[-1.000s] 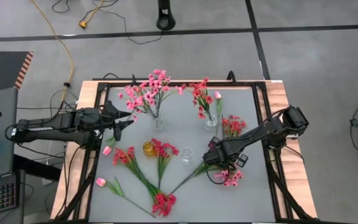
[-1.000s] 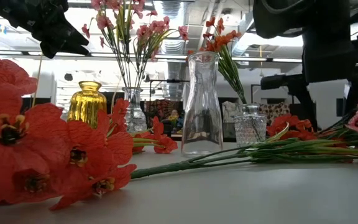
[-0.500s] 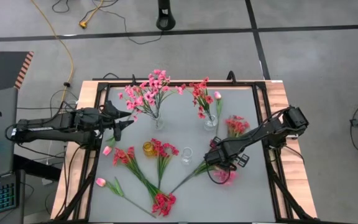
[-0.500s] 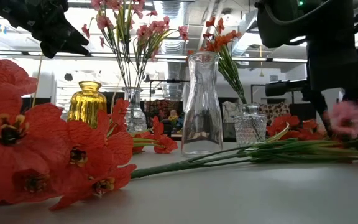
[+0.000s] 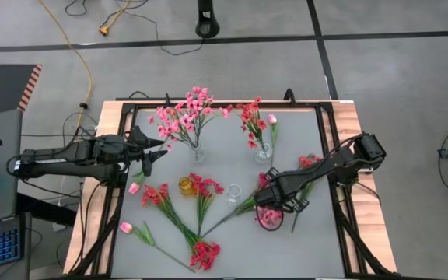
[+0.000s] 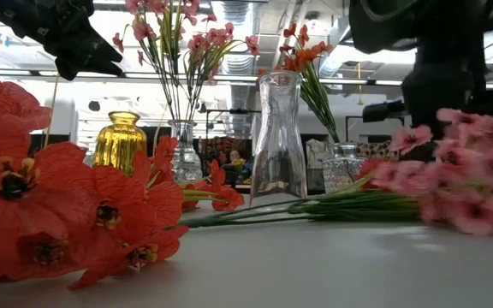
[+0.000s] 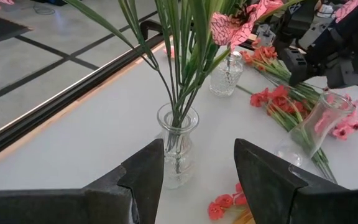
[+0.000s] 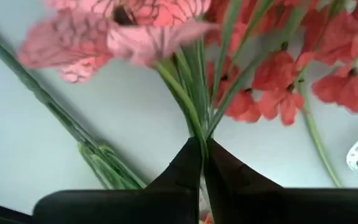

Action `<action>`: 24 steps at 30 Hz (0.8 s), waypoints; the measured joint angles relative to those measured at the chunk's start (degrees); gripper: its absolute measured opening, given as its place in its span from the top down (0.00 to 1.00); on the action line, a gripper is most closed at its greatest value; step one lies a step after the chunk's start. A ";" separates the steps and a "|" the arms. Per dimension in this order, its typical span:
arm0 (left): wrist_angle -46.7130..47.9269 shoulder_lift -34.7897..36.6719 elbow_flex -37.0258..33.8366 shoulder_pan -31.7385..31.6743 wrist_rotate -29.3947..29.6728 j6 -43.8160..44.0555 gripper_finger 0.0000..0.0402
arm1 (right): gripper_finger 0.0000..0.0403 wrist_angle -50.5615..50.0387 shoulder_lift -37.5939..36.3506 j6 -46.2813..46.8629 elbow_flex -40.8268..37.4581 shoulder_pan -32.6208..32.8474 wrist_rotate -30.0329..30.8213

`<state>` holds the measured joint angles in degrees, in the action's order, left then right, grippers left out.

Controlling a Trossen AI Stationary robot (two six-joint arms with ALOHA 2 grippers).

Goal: Sort flowers into vase by color
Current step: Put the pink flowers into the top left transparent vase

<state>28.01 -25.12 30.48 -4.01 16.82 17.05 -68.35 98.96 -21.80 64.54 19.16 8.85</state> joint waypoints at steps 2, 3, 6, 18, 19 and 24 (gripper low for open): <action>0.00 -0.01 0.00 0.02 0.00 0.09 0.54 | 0.92 -0.88 -0.41 1.14 1.19 0.04 -0.23; -0.02 0.01 0.00 0.00 0.00 0.11 0.54 | 0.93 -1.08 -0.87 1.57 1.75 0.04 -0.81; -0.04 0.00 0.00 0.00 -0.01 0.11 0.54 | 0.94 -1.05 -3.06 3.49 3.01 0.00 -4.42; -0.71 0.00 0.00 0.01 -0.03 0.14 0.54 | 0.93 1.21 -16.96 14.22 5.82 0.00 -7.90; -0.70 0.01 0.00 0.00 -0.03 0.14 0.54 | 0.93 1.29 -18.14 14.96 6.09 -0.10 -7.65; -0.74 0.01 0.00 0.00 -0.04 0.14 0.54 | 0.92 3.41 -23.56 18.34 7.07 -0.98 -6.69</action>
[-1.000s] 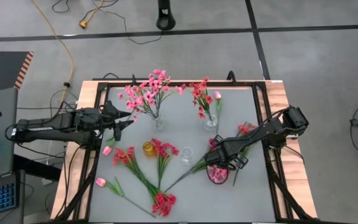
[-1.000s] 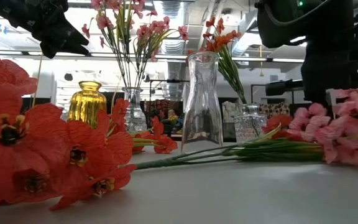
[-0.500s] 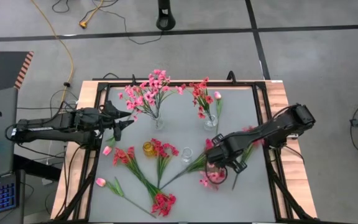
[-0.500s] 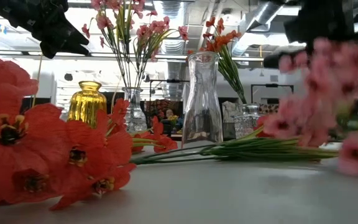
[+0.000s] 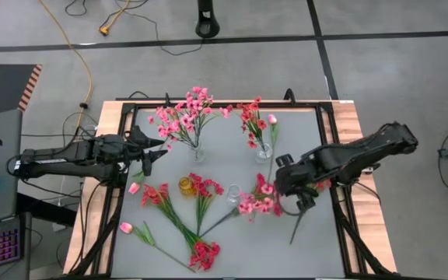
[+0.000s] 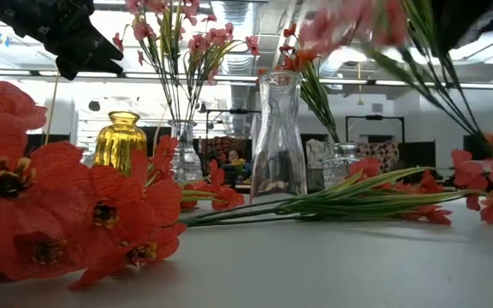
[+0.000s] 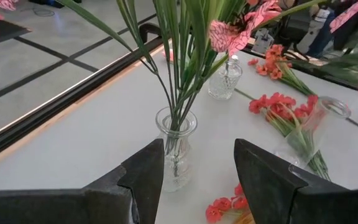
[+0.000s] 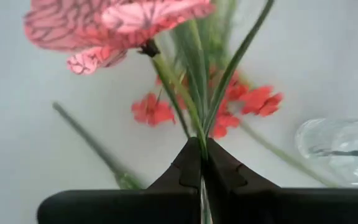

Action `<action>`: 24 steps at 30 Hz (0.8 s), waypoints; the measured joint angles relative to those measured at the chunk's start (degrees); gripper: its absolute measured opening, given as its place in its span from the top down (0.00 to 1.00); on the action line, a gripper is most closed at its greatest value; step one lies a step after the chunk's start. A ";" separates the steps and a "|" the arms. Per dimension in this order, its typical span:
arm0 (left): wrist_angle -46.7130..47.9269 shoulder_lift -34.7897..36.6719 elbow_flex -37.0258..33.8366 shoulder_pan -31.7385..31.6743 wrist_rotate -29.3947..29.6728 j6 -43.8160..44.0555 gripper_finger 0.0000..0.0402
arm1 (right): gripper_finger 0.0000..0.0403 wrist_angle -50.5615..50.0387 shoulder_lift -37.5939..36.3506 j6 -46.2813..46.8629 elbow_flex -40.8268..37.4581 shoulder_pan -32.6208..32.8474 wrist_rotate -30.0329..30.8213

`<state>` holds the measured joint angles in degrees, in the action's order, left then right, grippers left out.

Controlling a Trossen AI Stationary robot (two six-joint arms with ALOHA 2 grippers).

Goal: Sort flowers into vase by color
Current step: Put the pink flowers into the top left transparent vase

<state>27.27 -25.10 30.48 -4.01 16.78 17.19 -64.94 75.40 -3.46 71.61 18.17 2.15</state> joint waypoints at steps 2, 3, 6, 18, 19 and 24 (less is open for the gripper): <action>-0.55 -0.02 0.00 0.01 0.00 0.00 0.54 | 0.92 2.63 -2.08 0.42 0.00 -0.07 1.83; -0.97 -0.02 0.00 0.02 -0.05 0.00 0.54 | 0.92 4.15 -3.05 0.37 0.00 -0.07 2.72; -2.42 0.00 0.00 0.00 -1.33 -0.19 0.54 | 0.93 9.36 -5.82 0.19 0.00 -0.20 5.00; -10.55 -0.83 -0.02 0.04 -7.49 -0.44 0.54 | 0.92 36.19 -10.17 -0.05 0.02 -3.42 5.64; -11.22 -1.00 -0.02 0.04 -7.87 -0.46 0.54 | 0.92 37.92 -10.18 -0.07 0.01 -3.76 5.59; -12.30 -3.32 -0.02 0.04 -9.29 -1.88 0.54 | 0.92 45.86 -9.34 -4.71 0.02 -5.71 5.62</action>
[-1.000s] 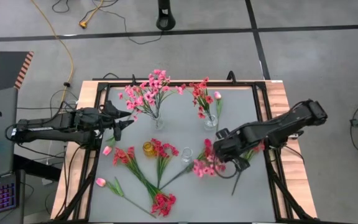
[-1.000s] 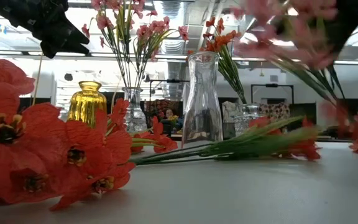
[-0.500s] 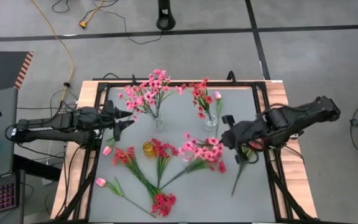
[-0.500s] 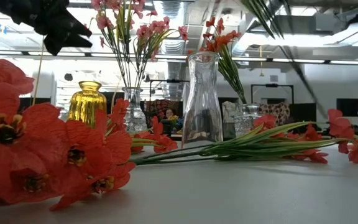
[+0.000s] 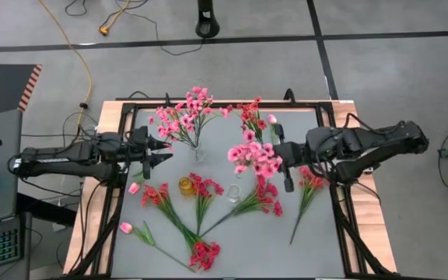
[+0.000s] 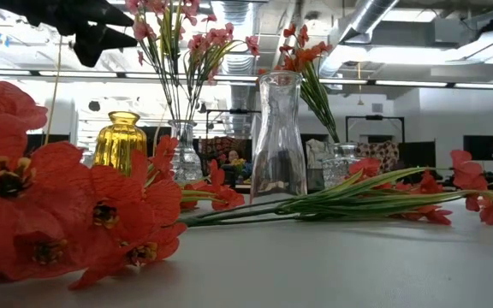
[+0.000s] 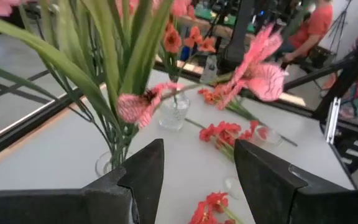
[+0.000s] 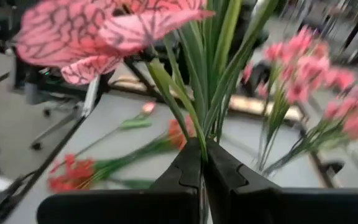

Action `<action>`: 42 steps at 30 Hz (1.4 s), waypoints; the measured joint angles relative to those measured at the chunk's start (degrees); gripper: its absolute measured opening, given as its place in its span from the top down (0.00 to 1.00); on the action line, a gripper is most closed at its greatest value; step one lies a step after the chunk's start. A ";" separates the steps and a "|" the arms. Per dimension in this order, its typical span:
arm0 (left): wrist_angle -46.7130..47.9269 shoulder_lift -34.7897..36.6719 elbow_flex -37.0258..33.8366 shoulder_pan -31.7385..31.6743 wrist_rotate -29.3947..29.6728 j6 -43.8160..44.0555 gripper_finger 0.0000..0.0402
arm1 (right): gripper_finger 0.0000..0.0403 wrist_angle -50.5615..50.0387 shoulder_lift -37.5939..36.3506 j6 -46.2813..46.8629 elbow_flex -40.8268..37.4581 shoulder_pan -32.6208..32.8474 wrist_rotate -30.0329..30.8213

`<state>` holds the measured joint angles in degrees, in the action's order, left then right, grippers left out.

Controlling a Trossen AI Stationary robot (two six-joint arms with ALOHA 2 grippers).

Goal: Sort flowers into vase by color
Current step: Put the pink flowers into the top left transparent vase

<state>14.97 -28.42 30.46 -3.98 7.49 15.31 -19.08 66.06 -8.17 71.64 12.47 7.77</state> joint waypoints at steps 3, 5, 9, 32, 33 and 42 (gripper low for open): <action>0.04 -1.68 0.00 -0.01 0.07 -0.02 0.54 | 0.92 6.04 1.64 -3.89 0.00 -1.59 0.00; 0.00 -2.76 0.00 -0.01 0.07 -0.02 0.54 | 0.92 9.99 3.13 -6.13 0.00 -2.70 0.00; 0.09 -4.14 0.00 0.00 0.20 -1.01 0.54 | 0.92 17.25 7.06 -10.62 0.00 -4.96 0.00; 0.15 -4.55 -0.02 -0.01 0.31 -2.19 0.54 | 0.92 37.19 24.42 -9.68 -0.02 -13.49 -0.17; 0.15 -4.55 -0.02 -0.01 0.31 -2.19 0.54 | 0.92 37.08 24.51 -9.68 -0.02 -13.68 -0.15; 0.15 -4.55 -0.02 -0.01 0.35 -2.12 0.54 | 0.92 35.73 25.25 -4.19 -0.02 -15.28 -0.13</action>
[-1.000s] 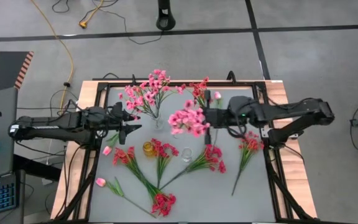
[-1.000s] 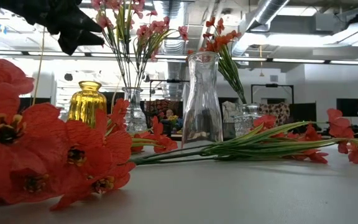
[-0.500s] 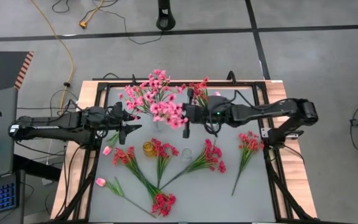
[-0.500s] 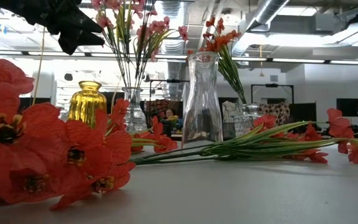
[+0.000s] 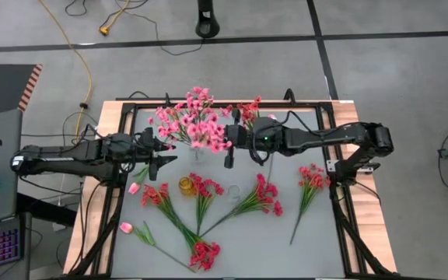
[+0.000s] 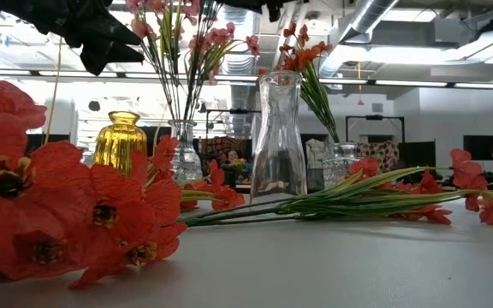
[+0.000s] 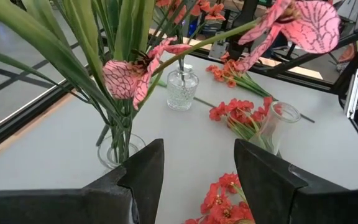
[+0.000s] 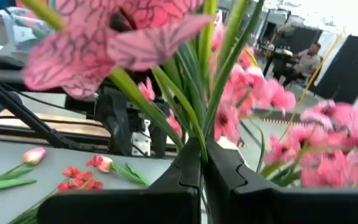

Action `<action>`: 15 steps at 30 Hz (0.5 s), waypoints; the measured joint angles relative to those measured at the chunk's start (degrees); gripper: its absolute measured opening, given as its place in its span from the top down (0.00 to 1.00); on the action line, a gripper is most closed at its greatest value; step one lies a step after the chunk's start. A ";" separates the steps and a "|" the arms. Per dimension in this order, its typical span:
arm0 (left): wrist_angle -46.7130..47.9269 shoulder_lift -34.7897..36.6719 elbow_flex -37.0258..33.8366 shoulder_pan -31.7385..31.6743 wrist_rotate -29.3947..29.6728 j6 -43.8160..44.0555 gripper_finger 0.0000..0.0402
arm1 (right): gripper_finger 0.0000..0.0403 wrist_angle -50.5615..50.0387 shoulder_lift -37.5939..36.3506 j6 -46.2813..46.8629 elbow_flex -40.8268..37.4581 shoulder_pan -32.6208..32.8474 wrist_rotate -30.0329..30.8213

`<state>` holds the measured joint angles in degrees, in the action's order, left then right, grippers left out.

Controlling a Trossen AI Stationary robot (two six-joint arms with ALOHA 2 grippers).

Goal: Sort flowers into vase by color
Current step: Put the pink flowers into the top left transparent vase

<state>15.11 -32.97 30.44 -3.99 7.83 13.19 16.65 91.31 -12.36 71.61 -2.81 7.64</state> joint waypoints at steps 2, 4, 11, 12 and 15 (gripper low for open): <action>0.00 0.00 0.00 0.00 0.00 0.03 0.54 | 0.92 -0.21 0.04 0.80 0.00 -0.06 0.02; 0.00 0.00 0.00 0.00 0.00 0.07 0.54 | 0.92 0.02 0.04 0.85 0.00 -0.07 0.04; 0.00 0.00 0.00 0.00 0.02 0.11 0.54 | 0.92 3.79 -0.39 -1.43 0.00 0.16 0.04; 0.00 0.00 0.00 0.00 0.00 0.11 0.54 | 0.92 4.06 -0.49 -1.24 0.00 0.16 0.04; 0.00 0.00 0.00 0.00 0.01 0.11 0.54 | 0.92 3.63 -0.68 -0.13 0.00 0.13 0.04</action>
<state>15.11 -32.97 30.44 -3.99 7.84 13.30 20.28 90.63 -12.48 71.61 -2.68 7.68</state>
